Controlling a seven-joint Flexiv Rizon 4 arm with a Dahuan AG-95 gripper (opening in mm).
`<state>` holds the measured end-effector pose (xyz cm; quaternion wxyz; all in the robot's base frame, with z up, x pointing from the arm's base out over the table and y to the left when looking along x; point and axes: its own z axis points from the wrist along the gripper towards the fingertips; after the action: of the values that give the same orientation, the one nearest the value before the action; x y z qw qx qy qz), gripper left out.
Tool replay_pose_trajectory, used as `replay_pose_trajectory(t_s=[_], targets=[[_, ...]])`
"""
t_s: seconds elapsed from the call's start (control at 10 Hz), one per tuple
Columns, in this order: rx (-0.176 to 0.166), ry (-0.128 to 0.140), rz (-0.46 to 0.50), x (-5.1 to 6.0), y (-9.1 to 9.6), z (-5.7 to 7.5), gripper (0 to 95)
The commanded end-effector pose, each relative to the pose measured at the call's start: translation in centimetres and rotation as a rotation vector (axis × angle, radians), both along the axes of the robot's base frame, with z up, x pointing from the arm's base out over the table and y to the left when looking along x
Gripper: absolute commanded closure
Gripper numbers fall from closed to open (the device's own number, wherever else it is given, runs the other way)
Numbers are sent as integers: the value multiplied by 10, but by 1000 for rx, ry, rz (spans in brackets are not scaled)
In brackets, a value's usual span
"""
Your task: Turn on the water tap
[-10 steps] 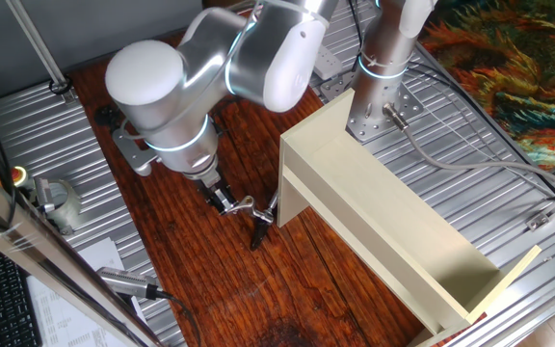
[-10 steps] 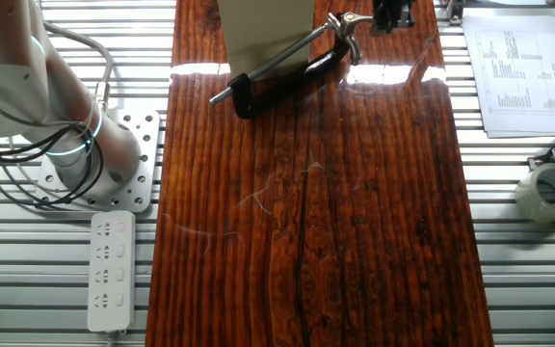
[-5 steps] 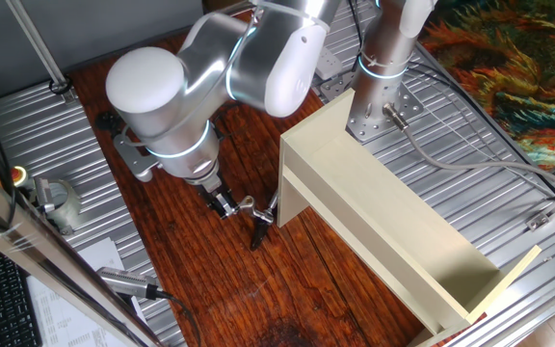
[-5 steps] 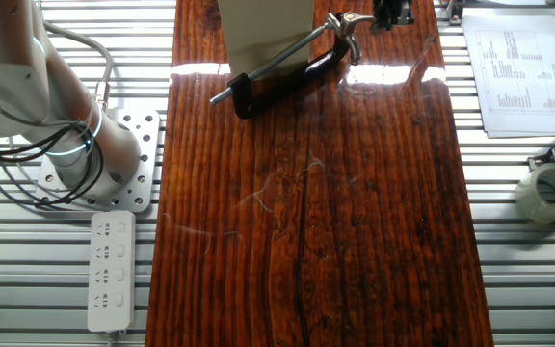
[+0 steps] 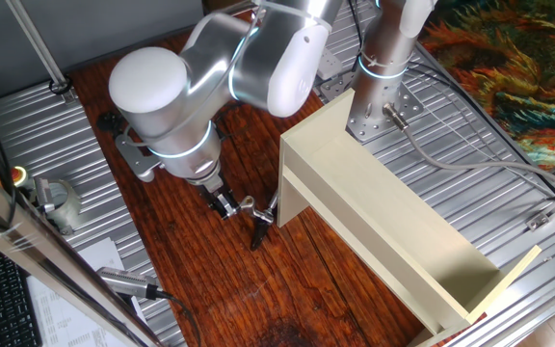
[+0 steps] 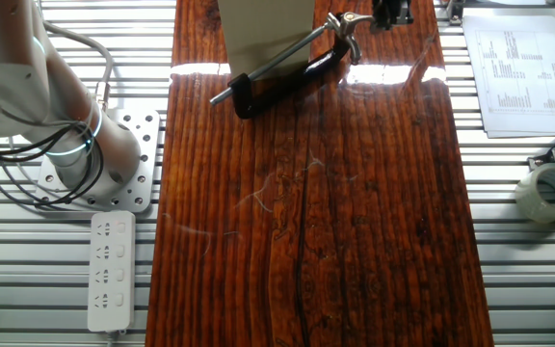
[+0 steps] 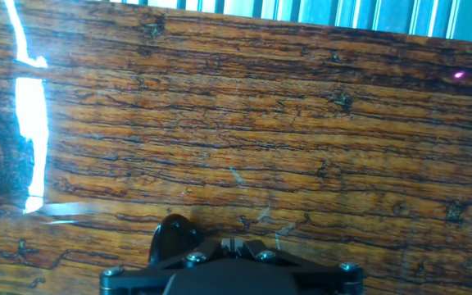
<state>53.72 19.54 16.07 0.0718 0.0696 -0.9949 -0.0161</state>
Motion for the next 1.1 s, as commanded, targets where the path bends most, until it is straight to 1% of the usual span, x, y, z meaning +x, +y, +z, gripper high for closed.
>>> replay_pose_trajectory(t_s=[0.1,0.4,0.5,1.1], targets=[[2,1,2,-1,2,0,950],[2,-1,7,-1,6,0,950],[9,-1,1,-2,8,0,950],[4,-3,-5,-5,19,0,950]])
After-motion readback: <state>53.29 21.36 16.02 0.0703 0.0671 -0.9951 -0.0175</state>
